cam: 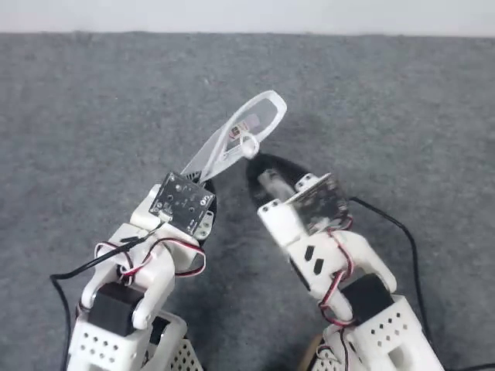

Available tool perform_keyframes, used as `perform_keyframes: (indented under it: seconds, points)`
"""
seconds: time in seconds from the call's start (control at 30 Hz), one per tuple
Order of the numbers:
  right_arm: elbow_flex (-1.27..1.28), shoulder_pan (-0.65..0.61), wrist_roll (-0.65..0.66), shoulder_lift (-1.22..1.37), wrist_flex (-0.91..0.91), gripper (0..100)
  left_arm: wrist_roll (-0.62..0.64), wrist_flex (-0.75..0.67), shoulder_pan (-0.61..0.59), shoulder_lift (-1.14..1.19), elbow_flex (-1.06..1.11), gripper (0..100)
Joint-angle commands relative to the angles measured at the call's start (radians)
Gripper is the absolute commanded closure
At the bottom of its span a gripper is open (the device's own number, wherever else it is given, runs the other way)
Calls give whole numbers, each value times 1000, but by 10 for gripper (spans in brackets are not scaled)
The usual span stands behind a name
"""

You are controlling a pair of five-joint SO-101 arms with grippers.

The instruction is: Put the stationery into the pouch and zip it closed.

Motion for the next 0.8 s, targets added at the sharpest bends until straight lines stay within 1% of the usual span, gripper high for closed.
perform_keyframes:
  seconds: [0.0,0.27,0.37,0.53,0.6,0.77]
  points:
    - [-68,70,-37,-10,-50,993,11,12,0,-8,13,991]
    - [-97,139,-38,5,-62,993,11,11,0,-8,27,991]
    - [-133,165,-40,79,-62,993,11,-11,-2,-8,50,991]
    - [-210,206,-55,232,-65,993,11,-44,-61,-8,68,991]
    - [-238,225,-81,268,-65,993,11,-41,-63,-8,68,991]
    - [-293,260,-91,329,-65,993,11,-40,-63,-8,70,991]
